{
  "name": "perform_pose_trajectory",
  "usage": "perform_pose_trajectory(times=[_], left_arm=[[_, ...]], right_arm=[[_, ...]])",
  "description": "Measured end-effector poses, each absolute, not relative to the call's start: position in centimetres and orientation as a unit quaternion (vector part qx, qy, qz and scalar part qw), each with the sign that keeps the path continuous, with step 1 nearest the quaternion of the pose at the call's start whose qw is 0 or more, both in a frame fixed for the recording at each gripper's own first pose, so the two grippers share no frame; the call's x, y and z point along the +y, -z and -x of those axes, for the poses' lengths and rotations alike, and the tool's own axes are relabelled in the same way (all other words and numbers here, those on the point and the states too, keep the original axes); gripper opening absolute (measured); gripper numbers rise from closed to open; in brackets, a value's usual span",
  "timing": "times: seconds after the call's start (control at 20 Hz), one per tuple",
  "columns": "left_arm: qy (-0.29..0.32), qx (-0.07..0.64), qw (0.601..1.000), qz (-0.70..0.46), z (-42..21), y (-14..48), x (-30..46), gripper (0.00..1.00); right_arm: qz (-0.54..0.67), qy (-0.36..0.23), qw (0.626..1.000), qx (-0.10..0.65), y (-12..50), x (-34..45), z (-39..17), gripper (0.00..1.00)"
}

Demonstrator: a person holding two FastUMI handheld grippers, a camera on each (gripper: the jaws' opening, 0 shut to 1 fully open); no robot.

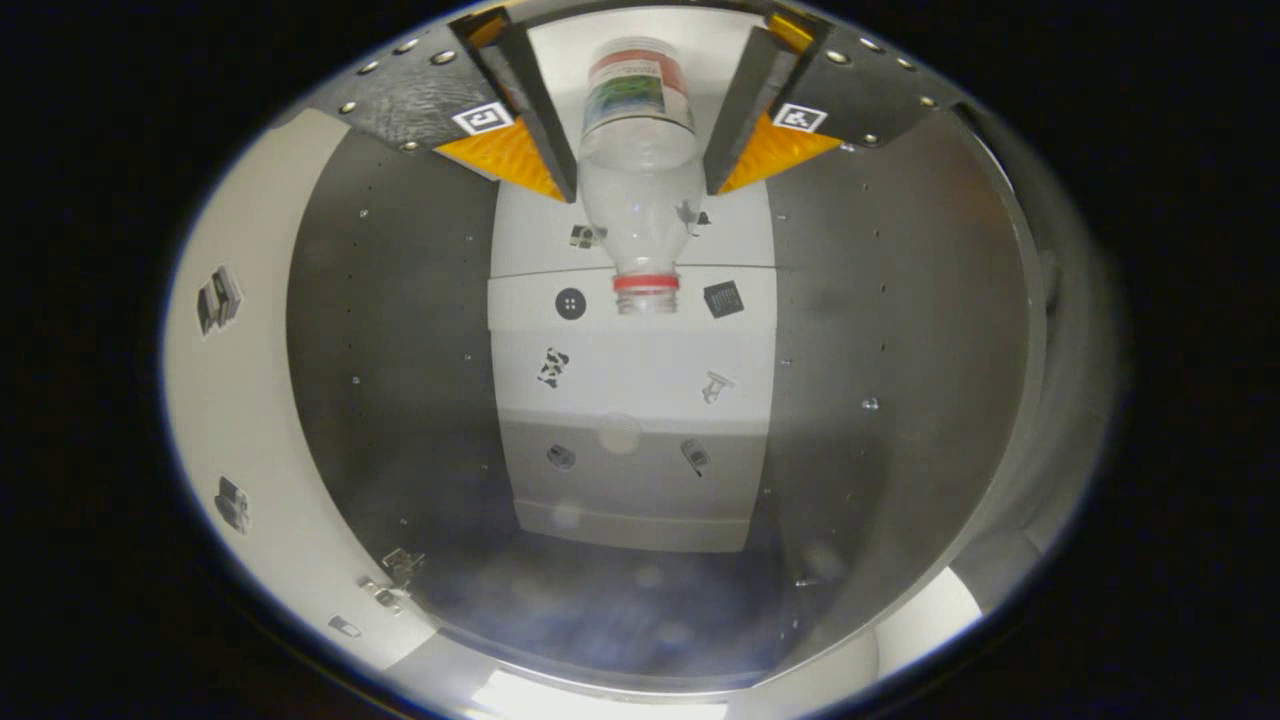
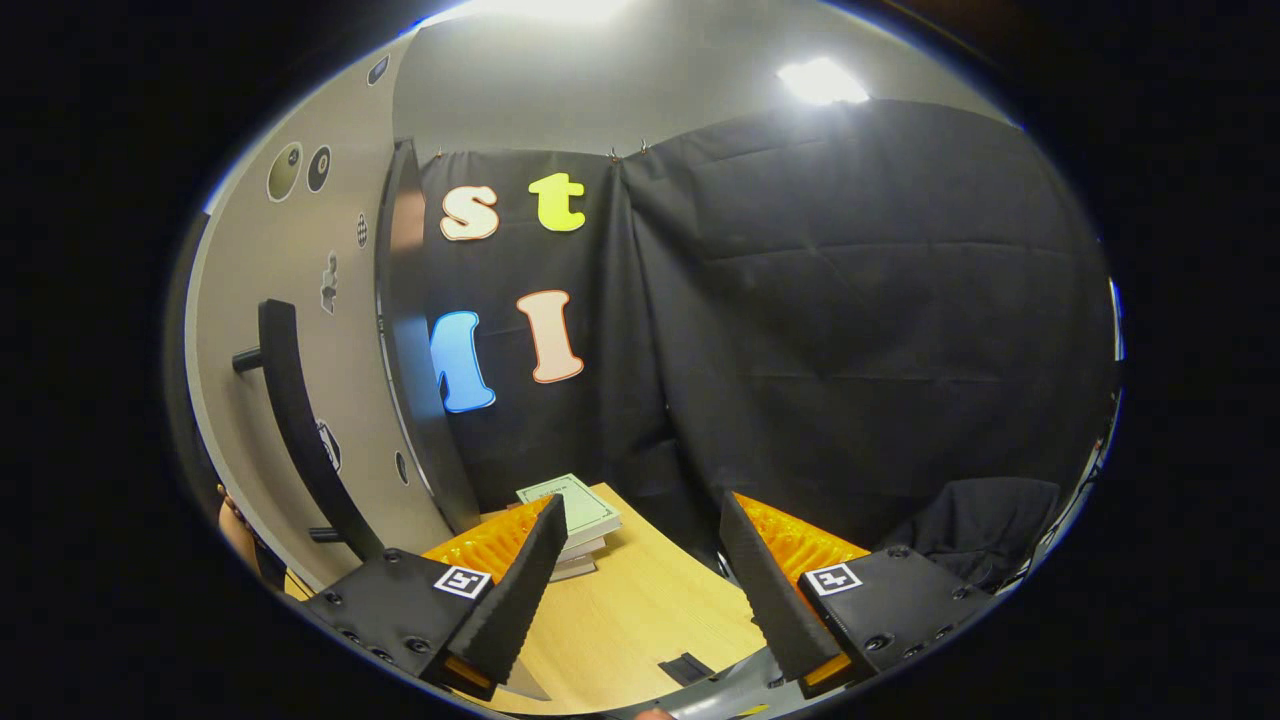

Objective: Open the cabinet door with the right hand, grasp the bottle in the cabinet with the left hand and place it on the coaster, then close the cabinet door with the right hand.

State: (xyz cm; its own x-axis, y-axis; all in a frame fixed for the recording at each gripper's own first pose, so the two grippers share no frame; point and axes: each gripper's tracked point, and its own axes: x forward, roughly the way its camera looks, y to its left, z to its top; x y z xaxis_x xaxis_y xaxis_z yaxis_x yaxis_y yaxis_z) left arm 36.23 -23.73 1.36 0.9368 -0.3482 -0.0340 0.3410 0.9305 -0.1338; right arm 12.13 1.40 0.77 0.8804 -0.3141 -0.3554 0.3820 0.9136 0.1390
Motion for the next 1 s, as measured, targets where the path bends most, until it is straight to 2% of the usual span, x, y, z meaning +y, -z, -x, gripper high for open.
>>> perform_pose_trajectory(times=[0.1,0.15,0.25,0.3,0.35,0.4,0.45,0.65,0.7,1.0], left_arm=[[0.175,0.03,0.982,0.059,-36.3,-1.4,-23.7,0.74],[0.173,0.031,0.983,0.058,-36.1,-1.4,-23.7,0.73],[0.169,0.029,0.983,0.063,-35.5,-2.0,-23.3,0.76],[0.164,0.026,0.984,0.067,-34.8,-2.4,-23.0,0.73],[0.161,0.023,0.984,0.072,-34.1,-3.0,-22.7,0.76],[0.16,0.021,0.984,0.075,-33.3,-3.4,-22.4,0.73],[0.157,0.016,0.985,0.076,-32.4,-4.0,-22.0,0.73],[0.142,-0.005,0.987,0.07,-29.0,-5.8,-20.0,0.76],[0.137,-0.008,0.988,0.065,-27.9,-5.9,-19.3,0.73],[0.103,0.001,0.993,0.049,-22.0,-4.5,-15.4,0.73]], right_arm=[[-0.105,0.178,0.965,0.162,-0.9,1.3,-12.3,0.98],[-0.106,0.177,0.965,0.16,-1.0,1.2,-12.4,0.98],[-0.106,0.174,0.967,0.153,-1.0,0.8,-12.6,0.98],[-0.107,0.168,0.969,0.149,-1.0,0.8,-12.7,0.93],[-0.107,0.161,0.97,0.146,-1.1,0.9,-13.0,0.93],[-0.105,0.154,0.972,0.145,-1.0,0.7,-13.2,0.93],[-0.102,0.148,0.973,0.145,-0.9,0.5,-13.4,0.98],[-0.083,0.128,0.978,0.139,-0.8,-0.3,-14.5,0.98],[-0.081,0.12,0.98,0.138,-0.7,-0.1,-14.9,0.98],[-0.081,0.072,0.984,0.143,0.7,1.2,-16.6,0.98]])
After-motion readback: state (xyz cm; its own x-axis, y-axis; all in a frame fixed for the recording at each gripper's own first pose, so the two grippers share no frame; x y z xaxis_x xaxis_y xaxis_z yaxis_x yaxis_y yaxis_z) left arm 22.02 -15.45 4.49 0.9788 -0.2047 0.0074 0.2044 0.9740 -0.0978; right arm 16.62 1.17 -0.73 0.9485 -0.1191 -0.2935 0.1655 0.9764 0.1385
